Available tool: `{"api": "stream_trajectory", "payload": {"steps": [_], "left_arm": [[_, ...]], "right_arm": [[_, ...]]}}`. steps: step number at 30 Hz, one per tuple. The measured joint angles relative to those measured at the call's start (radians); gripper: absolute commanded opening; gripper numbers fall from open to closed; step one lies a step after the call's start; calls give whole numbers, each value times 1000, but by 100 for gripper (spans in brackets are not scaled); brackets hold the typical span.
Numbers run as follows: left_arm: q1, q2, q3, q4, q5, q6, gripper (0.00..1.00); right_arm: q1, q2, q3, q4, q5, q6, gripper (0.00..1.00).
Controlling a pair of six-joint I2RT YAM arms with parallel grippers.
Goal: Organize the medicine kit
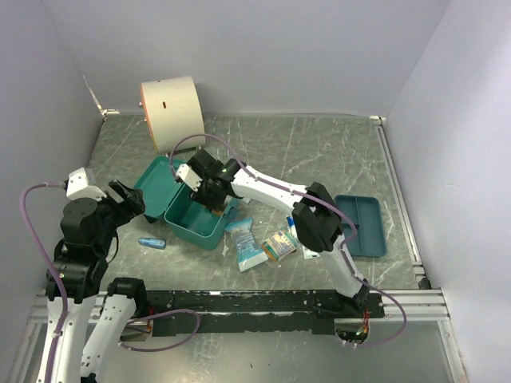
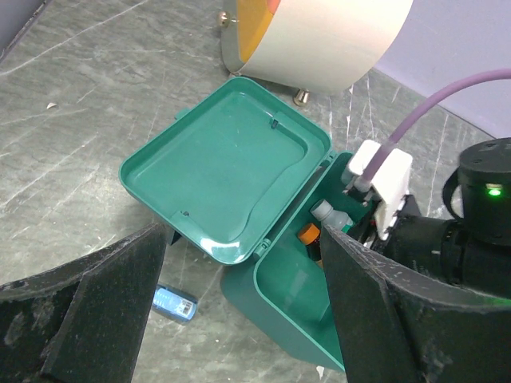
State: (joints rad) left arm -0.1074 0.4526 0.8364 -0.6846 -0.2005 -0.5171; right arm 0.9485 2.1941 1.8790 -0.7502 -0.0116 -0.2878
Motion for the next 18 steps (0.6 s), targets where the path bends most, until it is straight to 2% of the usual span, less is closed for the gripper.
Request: {"api": "stream_trajectory", "payload": {"steps": [8, 15, 18], "left_arm": [[0, 20, 0, 8, 13, 10, 89], [0, 29, 2, 52, 138, 47, 94], [0, 33, 2, 99, 210, 51, 97]], "right_arm": [[-2, -164, -100, 148, 62, 143, 48], [-53, -415, -298, 351, 232, 379, 49], [-103, -520, -398, 383, 299, 477, 50]]}}
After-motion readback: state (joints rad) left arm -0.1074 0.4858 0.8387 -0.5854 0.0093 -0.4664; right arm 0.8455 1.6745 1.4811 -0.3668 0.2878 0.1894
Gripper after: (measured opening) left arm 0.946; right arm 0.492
